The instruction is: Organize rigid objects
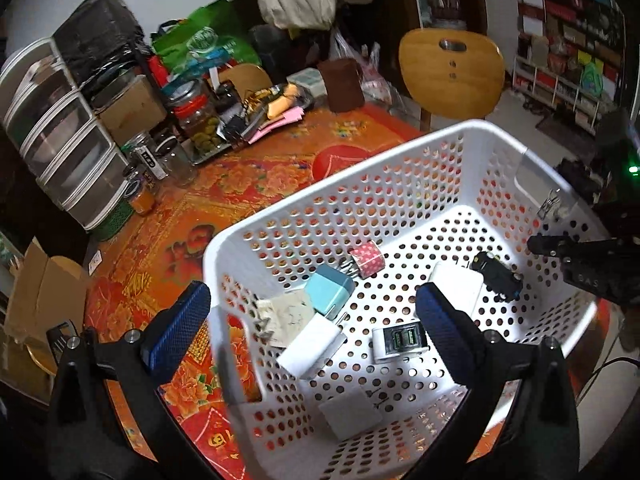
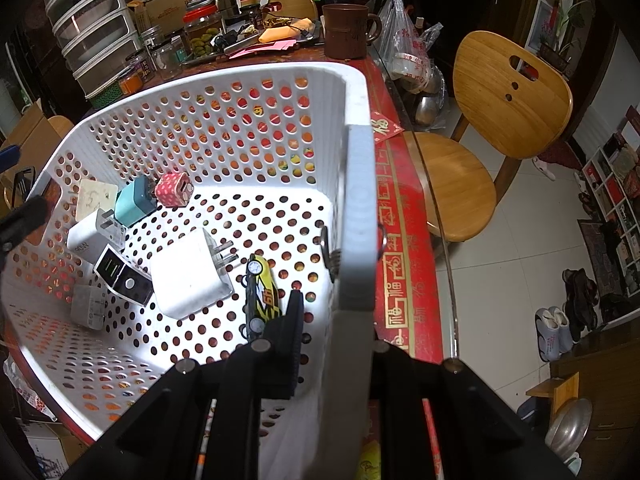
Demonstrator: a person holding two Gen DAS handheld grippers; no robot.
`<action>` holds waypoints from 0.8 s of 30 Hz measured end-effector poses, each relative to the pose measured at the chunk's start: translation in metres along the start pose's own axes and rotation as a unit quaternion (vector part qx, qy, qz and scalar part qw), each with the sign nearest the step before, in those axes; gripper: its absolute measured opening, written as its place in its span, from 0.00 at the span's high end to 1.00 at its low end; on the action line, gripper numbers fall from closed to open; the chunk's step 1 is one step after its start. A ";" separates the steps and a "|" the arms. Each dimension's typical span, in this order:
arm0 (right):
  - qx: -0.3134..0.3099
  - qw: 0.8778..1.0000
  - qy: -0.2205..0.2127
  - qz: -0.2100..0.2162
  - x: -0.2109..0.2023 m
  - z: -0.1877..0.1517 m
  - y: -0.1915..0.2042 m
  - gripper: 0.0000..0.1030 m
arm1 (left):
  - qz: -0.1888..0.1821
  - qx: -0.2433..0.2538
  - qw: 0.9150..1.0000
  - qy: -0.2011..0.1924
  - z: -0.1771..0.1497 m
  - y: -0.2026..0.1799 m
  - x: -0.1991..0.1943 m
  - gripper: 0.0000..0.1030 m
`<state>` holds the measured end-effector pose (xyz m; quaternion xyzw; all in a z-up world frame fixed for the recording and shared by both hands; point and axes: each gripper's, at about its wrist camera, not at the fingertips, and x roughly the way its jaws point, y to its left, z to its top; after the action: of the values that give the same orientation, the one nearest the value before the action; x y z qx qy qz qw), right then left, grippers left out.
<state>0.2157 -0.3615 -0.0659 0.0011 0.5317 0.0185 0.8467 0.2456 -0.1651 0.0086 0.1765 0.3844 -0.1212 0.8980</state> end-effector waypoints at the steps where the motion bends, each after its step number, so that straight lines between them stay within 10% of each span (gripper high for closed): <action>1: 0.001 1.000 -0.003 0.000 0.000 0.000 0.000 0.82 | -0.002 -0.009 1.000 -0.009 -0.003 0.005 -0.005 0.01; 4: -0.006 1.000 -0.008 -0.011 -0.003 -0.002 0.002 0.37 | -0.005 -0.037 0.999 -0.040 -0.016 0.020 -0.023 0.01; 10: -0.004 0.995 -0.084 -0.046 -0.043 -0.017 0.002 0.02 | -0.002 -0.110 0.988 -0.105 -0.052 0.053 -0.071 0.01; 18: -0.023 0.961 -0.267 -0.069 -0.155 -0.101 0.040 0.00 | 0.015 -0.160 0.972 -0.171 -0.120 0.055 -0.154 0.01; 24: -0.037 0.948 -0.310 -0.066 -0.201 -0.168 0.084 0.00 | 0.019 -0.182 0.966 -0.184 -0.174 0.036 -0.206 0.01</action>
<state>-0.0255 -0.2872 0.0434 -0.0597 0.2410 -0.0193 0.9685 0.0063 -0.0442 0.0563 -0.0076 0.2250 -0.0628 0.9723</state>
